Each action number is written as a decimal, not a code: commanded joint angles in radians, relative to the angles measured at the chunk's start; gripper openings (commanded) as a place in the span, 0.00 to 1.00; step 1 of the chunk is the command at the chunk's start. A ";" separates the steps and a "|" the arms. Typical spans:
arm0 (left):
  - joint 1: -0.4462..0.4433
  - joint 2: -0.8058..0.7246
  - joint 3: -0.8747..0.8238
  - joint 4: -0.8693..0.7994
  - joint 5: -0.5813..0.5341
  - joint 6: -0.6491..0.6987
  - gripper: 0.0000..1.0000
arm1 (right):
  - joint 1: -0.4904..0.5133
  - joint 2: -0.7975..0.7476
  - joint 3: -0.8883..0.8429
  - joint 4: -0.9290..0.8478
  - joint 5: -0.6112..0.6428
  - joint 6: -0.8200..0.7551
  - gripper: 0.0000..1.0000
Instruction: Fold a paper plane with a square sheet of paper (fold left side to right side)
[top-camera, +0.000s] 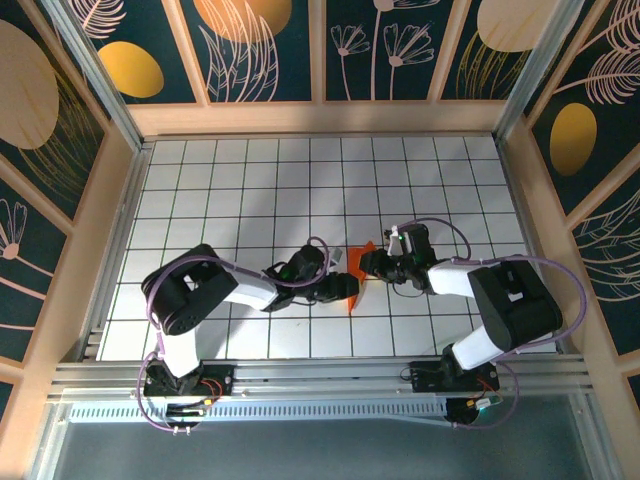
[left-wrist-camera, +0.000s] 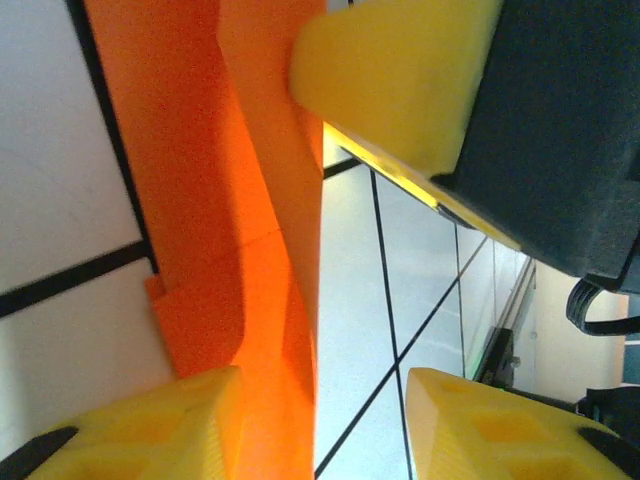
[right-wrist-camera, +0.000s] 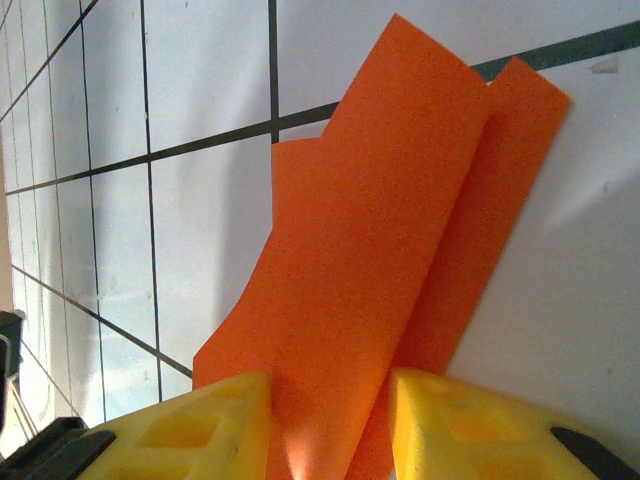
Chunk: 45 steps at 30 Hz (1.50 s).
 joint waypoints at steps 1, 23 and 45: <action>0.028 -0.037 -0.014 -0.065 -0.028 0.036 0.49 | 0.018 0.044 0.015 -0.010 0.041 0.004 0.37; 0.075 0.052 0.116 -0.105 -0.021 0.076 0.35 | 0.026 0.054 0.027 -0.032 0.056 -0.008 0.36; 0.077 0.123 0.141 -0.129 -0.034 0.101 0.05 | 0.027 0.058 0.044 -0.064 0.070 -0.022 0.36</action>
